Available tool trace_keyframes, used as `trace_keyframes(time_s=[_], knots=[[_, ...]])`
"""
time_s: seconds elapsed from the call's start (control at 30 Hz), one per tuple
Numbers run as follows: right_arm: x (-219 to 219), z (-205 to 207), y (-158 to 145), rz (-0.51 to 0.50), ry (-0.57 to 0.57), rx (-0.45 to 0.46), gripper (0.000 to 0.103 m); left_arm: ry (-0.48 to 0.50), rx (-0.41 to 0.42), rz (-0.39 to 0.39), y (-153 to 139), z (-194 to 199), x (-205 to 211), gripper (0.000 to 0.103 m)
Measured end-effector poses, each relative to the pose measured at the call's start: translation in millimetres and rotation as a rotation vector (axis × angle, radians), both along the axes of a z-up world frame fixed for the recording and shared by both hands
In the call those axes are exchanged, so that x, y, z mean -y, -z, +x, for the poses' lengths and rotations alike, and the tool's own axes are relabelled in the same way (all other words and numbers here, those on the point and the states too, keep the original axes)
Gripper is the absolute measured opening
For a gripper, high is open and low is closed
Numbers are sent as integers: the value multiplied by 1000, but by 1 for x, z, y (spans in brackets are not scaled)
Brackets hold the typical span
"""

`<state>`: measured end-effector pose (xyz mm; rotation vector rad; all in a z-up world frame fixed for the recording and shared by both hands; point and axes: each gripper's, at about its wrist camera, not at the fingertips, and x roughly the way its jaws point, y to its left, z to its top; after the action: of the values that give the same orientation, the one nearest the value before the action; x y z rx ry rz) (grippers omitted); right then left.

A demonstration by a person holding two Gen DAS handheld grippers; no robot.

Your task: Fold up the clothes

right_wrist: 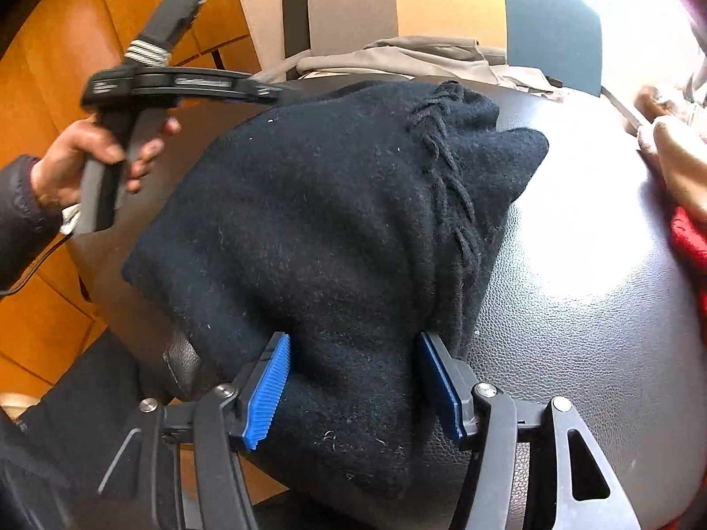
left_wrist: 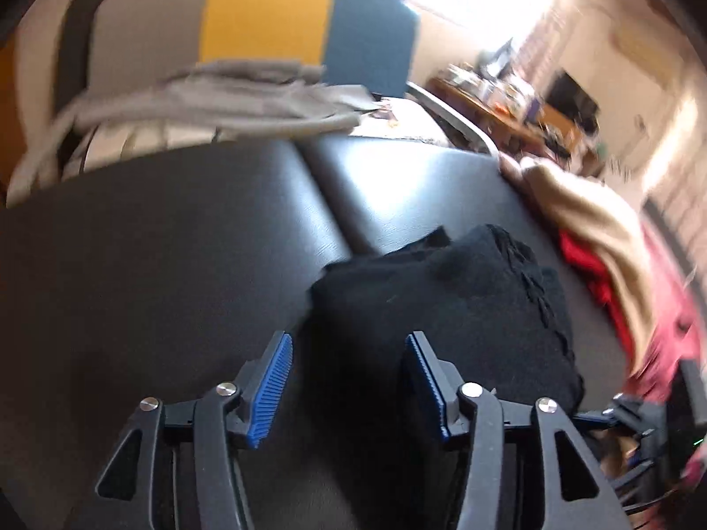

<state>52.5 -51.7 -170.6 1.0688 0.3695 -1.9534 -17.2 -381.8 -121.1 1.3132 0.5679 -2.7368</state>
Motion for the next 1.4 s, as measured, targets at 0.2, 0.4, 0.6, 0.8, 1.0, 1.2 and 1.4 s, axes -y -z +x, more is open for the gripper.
trace_keyframes(time_s=[0.2, 0.4, 0.6, 0.8, 1.0, 1.2, 1.4], knots=[[-4, 2, 1, -22, 28, -3, 68, -46, 18, 311, 31, 21, 30, 66], [16, -13, 3, -40, 9, 6, 82, -33, 4, 440, 42, 10, 35, 67], [26, -5, 4, -26, -42, -16, 95, 57, 18, 488, 50, -26, 22, 68], [14, -11, 0, -92, -54, 36, 95, 134, -14, 481, 51, -49, 8, 72], [-34, -63, -10, -318, 143, 278, 95, 207, -16, 434, 48, -54, -1, 37], [-51, -101, 6, -353, 237, 384, 91, 176, -61, 410, 47, -42, 11, 35], [-25, -127, 10, -376, 148, 479, 92, 178, -92, 417, 51, -32, 21, 36]])
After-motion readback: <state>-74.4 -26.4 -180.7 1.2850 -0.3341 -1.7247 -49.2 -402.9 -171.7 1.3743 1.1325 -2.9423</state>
